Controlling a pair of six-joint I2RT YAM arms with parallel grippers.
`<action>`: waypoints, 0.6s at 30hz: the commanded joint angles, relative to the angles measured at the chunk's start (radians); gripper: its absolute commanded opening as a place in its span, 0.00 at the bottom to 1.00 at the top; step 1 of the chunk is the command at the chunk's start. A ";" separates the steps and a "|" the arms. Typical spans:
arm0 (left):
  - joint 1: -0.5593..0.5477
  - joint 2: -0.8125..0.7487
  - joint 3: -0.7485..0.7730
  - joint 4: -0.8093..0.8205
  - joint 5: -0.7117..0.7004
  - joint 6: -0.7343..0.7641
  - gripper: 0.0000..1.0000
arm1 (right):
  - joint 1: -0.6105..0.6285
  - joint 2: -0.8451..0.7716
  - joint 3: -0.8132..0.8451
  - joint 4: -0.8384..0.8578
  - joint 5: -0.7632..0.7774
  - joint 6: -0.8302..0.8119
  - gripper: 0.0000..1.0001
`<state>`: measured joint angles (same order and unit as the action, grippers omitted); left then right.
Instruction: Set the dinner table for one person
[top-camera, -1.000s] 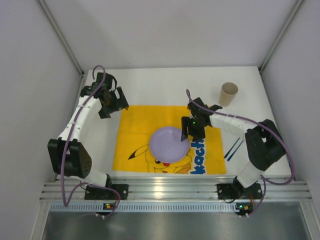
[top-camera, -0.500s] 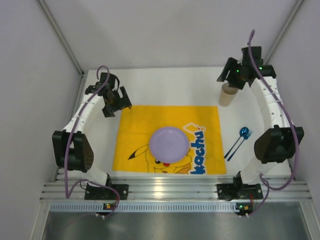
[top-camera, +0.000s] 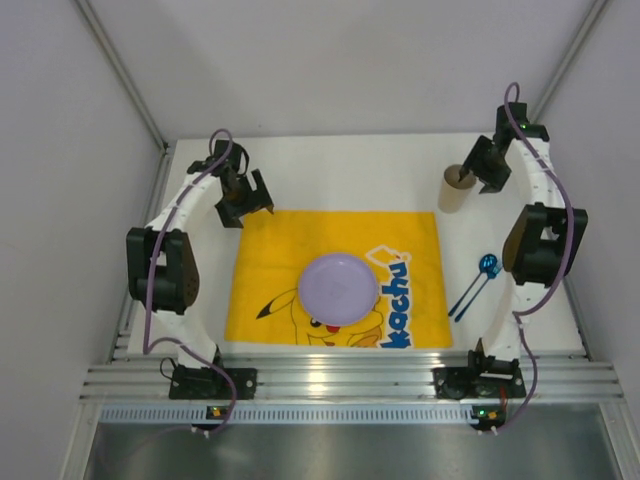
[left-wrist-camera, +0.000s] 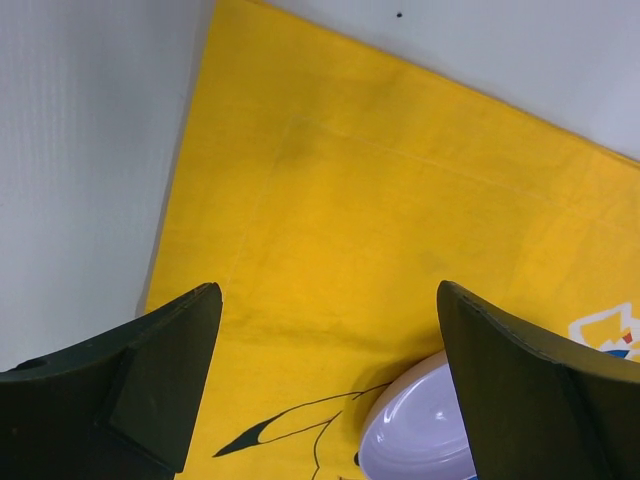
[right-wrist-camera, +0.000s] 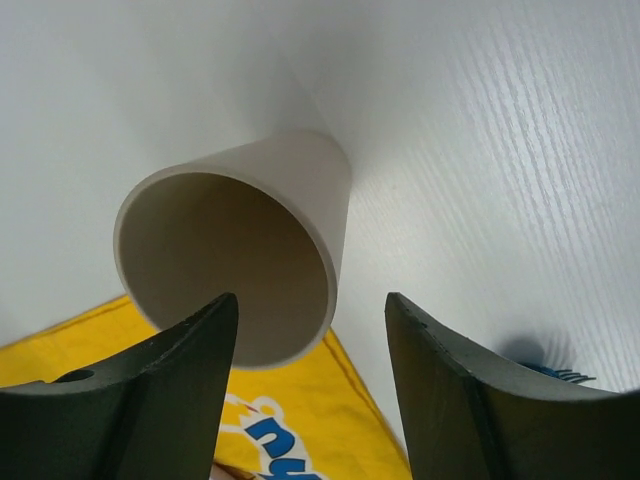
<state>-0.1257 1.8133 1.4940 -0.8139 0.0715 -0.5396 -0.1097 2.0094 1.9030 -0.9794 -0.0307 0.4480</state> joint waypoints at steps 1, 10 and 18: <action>0.005 0.015 0.058 0.042 0.025 -0.002 0.94 | -0.005 0.026 0.068 -0.002 0.015 0.001 0.61; 0.005 0.032 0.066 0.036 0.008 0.012 0.94 | -0.005 0.089 0.110 0.005 0.014 -0.011 0.00; 0.005 0.069 0.098 0.025 0.027 0.007 0.93 | 0.042 -0.001 0.159 -0.033 0.017 -0.034 0.00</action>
<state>-0.1257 1.8713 1.5414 -0.8024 0.0849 -0.5392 -0.1001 2.1006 1.9800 -1.0000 -0.0193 0.4305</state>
